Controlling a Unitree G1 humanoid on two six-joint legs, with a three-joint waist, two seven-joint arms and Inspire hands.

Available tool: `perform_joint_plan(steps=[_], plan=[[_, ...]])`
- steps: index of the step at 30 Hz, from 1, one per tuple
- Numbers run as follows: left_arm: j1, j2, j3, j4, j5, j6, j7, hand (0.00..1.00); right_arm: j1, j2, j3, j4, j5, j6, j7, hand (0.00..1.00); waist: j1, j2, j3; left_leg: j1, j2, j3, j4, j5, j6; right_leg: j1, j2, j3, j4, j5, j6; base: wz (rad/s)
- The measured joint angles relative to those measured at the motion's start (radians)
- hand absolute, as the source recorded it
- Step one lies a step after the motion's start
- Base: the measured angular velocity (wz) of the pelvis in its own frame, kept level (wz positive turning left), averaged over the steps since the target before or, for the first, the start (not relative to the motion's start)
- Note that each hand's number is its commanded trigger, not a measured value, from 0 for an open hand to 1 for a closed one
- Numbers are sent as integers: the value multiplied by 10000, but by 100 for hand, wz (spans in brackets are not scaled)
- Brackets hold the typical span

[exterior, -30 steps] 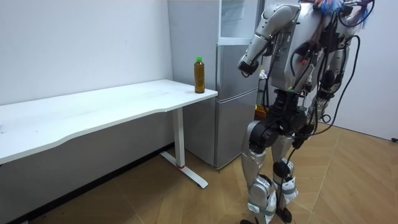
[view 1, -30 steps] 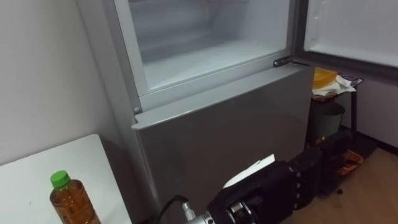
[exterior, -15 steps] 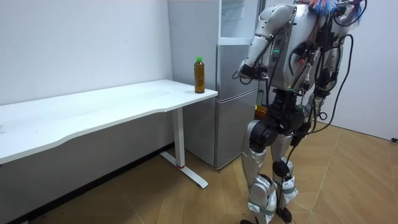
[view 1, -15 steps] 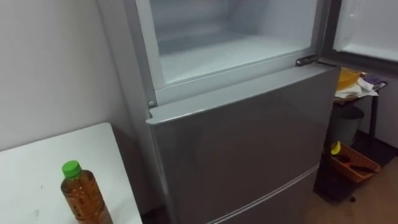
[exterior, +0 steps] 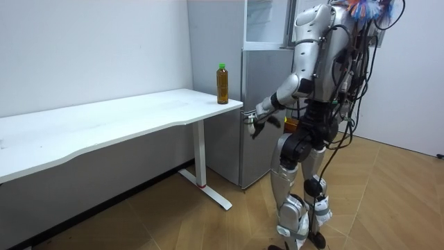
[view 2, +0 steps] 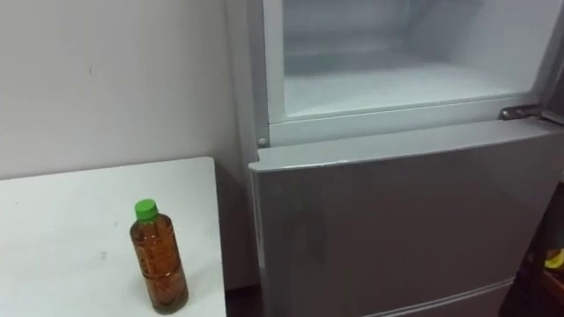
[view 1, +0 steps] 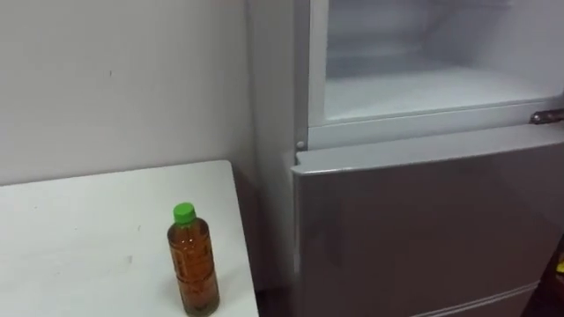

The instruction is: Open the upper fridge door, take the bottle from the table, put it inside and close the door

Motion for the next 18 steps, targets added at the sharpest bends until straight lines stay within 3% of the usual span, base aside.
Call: perform_joint_plan(steps=[5, 14, 18], plan=[[-29, -206, 170, 1506, -28, -676, 780, 0, 82, 12, 225, -218, -160, -197, -14, 0, 129, -36, -5, -52, -25, -168, 16, 5, -4, 8, -21, -127, -19, -1, 1, 7], [-66, -631, 1207, 3536, -382, -1259, 1329, 0, 244, 51, 313, -202, -379, -512, 94, 0, 389, -80, -3, -81, -82, -345, 24, 2, -1, 84, -76, -335, -37, -55, 32, 6], [-156, -717, 1514, 4146, -402, -1293, 1653, 0, 235, 81, 200, -161, -595, -535, 133, 0, 417, -33, -15, -69, -111, -480, 26, 0, 3, 143, -89, -391, -44, -83, 48, 8]])
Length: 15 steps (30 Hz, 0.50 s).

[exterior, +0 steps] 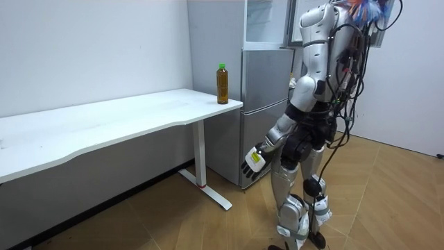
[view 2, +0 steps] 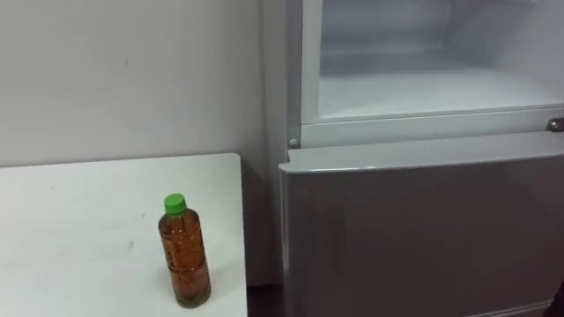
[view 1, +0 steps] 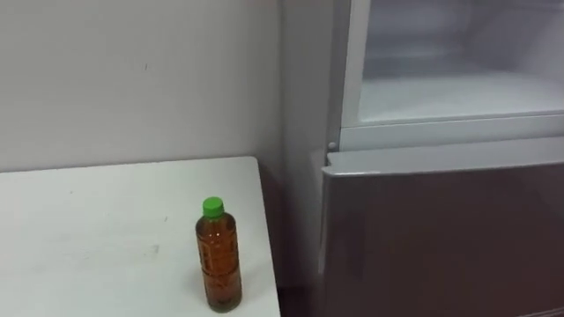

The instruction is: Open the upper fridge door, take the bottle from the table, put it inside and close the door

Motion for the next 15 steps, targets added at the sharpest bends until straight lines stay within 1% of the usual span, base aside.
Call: perform_joint_plan(steps=[2, 5, 7, 9, 11, 13, 15], plan=[[60, -101, 98, 203, -207, -3, 195, 0, 63, -2, -4, 45, 124, 2, -8, 0, 44, 35, -7, 18, -13, -53, 0, 0, 1, 92, -20, -89, -3, -9, 7, 8], [88, -146, 281, 335, -195, -3, 448, 0, 153, 2, -16, 48, 125, 20, -20, 0, 103, 73, -8, 92, -31, -171, -2, 0, 0, 269, -29, -210, -79, -29, 12, 12], [105, -155, 371, 365, -190, 1, 610, 0, 185, 31, -116, 103, 60, 49, -21, 0, 138, 79, -29, 129, -54, -292, -1, 1, 0, 387, -47, -341, -129, -41, 17, 16], [172, -206, 633, 386, -191, 1, 723, 0, 232, 69, -206, 143, 43, 52, -20, 0, 225, 66, -44, 182, -61, -297, -10, 2, -1, 443, -63, -399, -114, -71, 17, 10], [197, -399, 1167, 633, -187, 5, 971, 0, 231, 82, -269, 254, 17, 53, -11, 0, 268, 62, -46, 181, -66, -302, -9, 3, -2, 455, -68, -415, -117, -73, 16, 2], [191, -494, 1408, 755, -189, 9, 1110, 0, 225, 98, -305, 250, -13, 52, -14, 0, 291, 49, -52, 181, -71, -303, -11, 3, -1, 455, -70, -414, -121, -74, 18, 0], [130, -504, 1479, 812, -183, 9, 1163, 0, 229, 97, -303, 245, -32, 50, -21, 0, 356, 35, -50, 184, -71, -303, -7, 3, -1, 454, -69, -405, -119, -74, 18, 0]])
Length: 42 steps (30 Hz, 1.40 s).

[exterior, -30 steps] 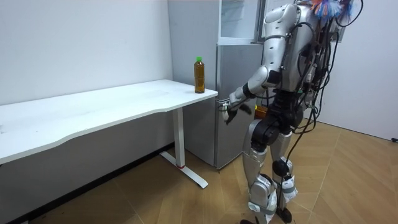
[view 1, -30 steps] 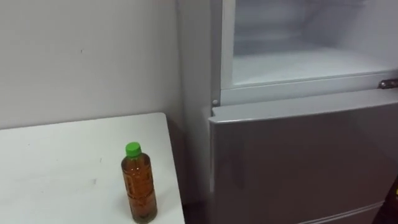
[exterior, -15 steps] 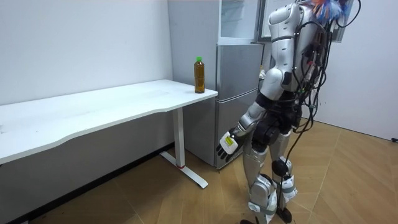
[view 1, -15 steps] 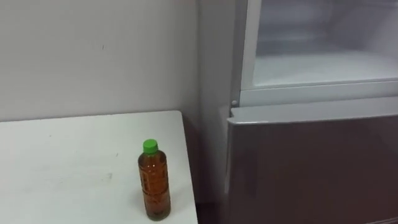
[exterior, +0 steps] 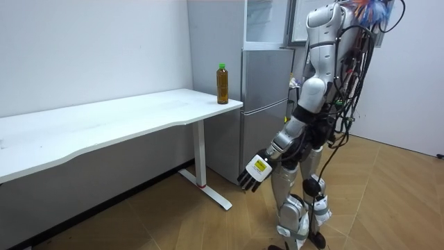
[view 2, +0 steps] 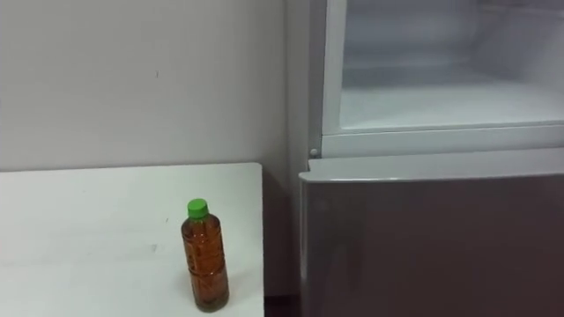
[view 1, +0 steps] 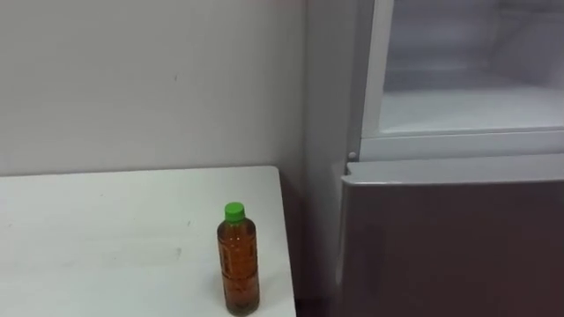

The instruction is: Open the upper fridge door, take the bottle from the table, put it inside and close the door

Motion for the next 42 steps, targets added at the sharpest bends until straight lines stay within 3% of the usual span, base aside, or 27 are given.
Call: perform_joint_plan(steps=[9, 26, 34, 42], plan=[[-258, 5, -41, 331, 97, 0, 332, 0, -179, -16, 6, -447, -783, 4, 12, 0, 124, 23, 7, -46, 5, 11, 28, -1, 1, -55, -9, -1, 58, -9, -2, 0], [-178, 126, -9, -128, 1018, -70, 436, 0, 119, -19, 29, -7197, -1407, -287, 92, 0, 142, 5, 4, -187, -1, -42, 99, -2, 1, -191, -14, -8, 150, -63, 0, 0], [-86, 379, -16, -111, 1006, -41, 644, 0, 239, -20, 125, -8569, -1089, -289, 132, 0, 157, 19, 1, -226, 1, -47, 92, -3, 2, -281, -14, 1, 189, -62, -1, 0], [-118, 404, -2, 14, 1550, 22, 641, 0, 264, -32, 116, -10290, -1087, -250, 282, 0, 392, 84, -19, -330, 17, -37, 136, -3, 4, -341, -15, 17, 341, -59, -6, 0]])
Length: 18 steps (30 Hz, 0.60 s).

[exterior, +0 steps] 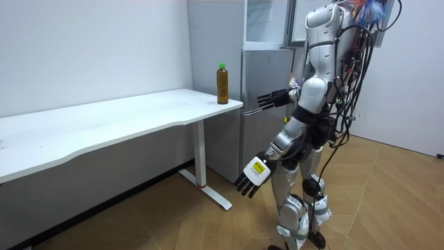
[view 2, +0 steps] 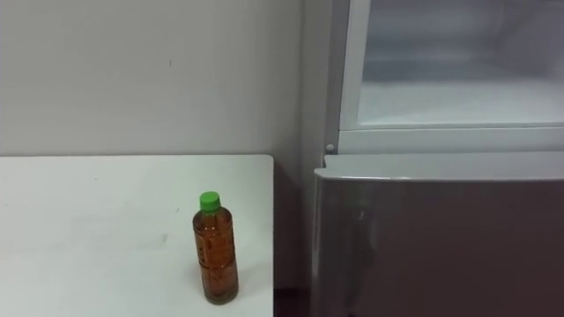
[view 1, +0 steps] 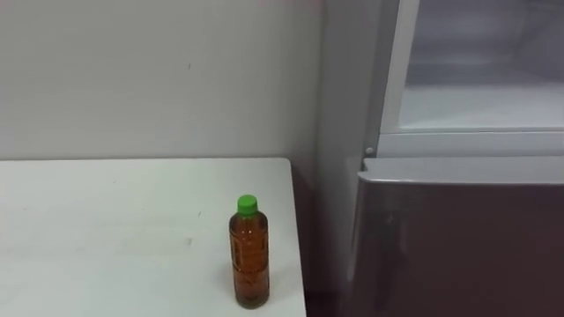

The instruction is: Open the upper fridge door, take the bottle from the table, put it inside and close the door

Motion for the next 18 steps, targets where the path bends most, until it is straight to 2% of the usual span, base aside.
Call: perform_joint_plan(steps=[6, 8, 10, 18], plan=[[18, 12, 0, 299, 47, 66, 133, 0, -65, 4, 6, -671, 132, -12, 5, 0, 47, 38, 16, -45, 3, -43, 25, -1, 2, 34, -5, -57, 12, 7, -10, 1], [46, 12, 0, 307, 184, 241, 168, 0, -67, 0, 4, -851, 347, 3, -114, 0, 51, 38, 16, -74, 3, -71, 40, 0, 2, 24, -6, -85, 25, 8, -11, 3], [84, 14, -7, 293, 230, 268, 168, 0, -67, -19, 6, -1035, 477, 32, -163, 0, 56, 23, 9, -83, 3, -83, 53, 1, 2, 21, -11, -112, 29, 8, -11, 2], [255, 22, -7, -189, 648, 404, 119, 0, -70, -102, -14, -1568, 786, 222, -269, 0, 50, -25, 17, -220, -2, -95, 206, 6, 11, -103, -38, -131, 90, 15, -22, 0]])
